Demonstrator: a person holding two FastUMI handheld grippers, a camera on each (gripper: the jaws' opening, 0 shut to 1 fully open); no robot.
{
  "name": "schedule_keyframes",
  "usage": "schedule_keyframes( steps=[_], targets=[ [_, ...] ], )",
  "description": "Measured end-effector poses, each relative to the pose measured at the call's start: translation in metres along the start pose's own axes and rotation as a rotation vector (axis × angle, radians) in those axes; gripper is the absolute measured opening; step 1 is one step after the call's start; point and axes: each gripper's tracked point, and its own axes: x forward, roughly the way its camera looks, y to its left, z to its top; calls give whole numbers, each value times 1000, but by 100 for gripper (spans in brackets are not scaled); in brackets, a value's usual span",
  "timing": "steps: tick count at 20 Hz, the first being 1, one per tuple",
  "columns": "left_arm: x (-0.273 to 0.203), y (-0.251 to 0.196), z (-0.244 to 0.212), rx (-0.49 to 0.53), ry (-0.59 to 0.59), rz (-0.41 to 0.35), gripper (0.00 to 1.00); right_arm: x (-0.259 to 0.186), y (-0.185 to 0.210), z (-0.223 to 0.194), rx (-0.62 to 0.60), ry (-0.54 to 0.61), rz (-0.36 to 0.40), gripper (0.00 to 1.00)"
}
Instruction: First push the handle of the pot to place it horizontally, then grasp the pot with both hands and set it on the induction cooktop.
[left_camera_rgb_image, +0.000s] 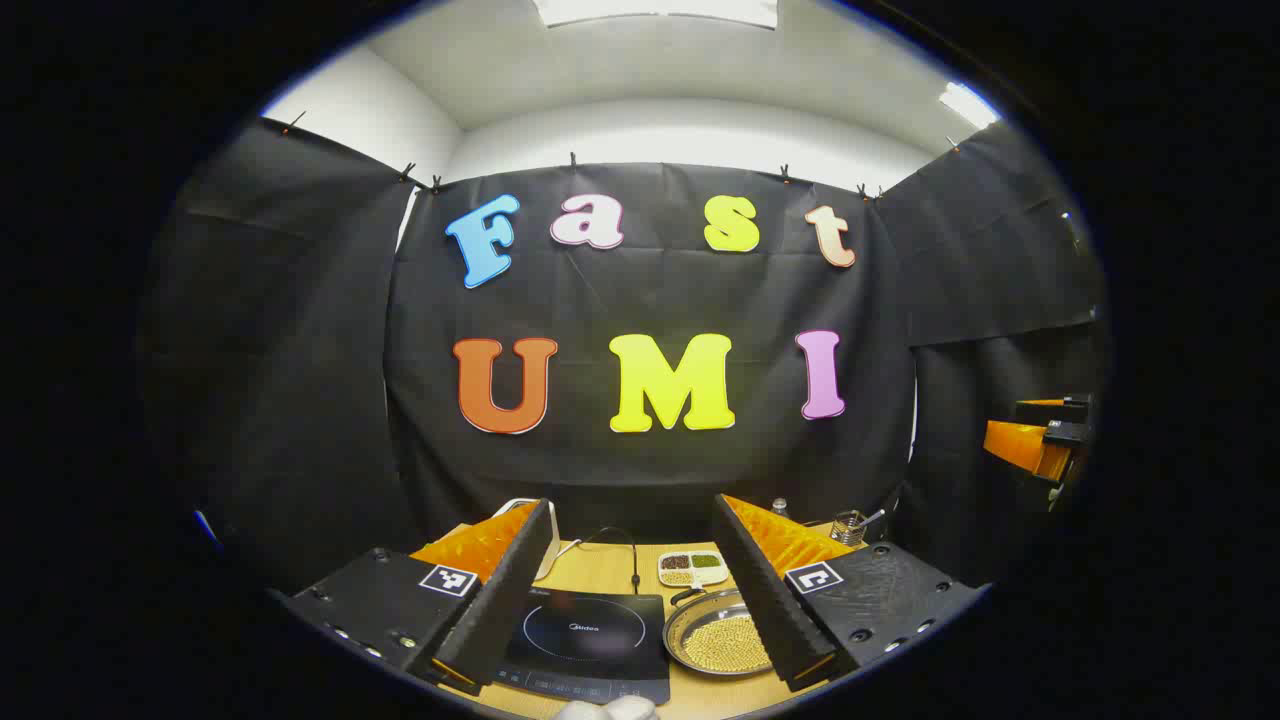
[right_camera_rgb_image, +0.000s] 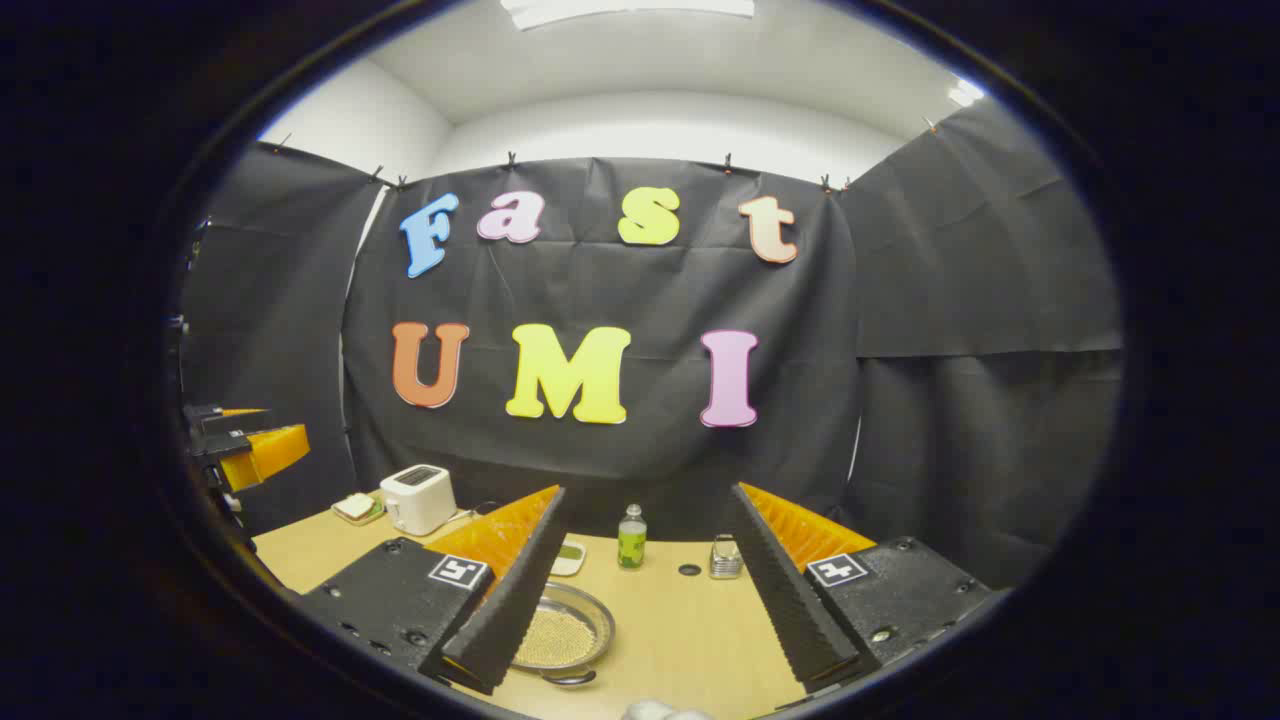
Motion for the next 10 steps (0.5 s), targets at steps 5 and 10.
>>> schedule_keyframes(
  steps=[5, 10],
  targets=[
    [2, 2, -2, 1, 5, -9, 96, 1, 3, 1, 12, 3, -1, 96],
    [3, 5, -5, 6, 7, -11, 96, 2, 5, 5, -9, -5, -14, 100]
  ],
)
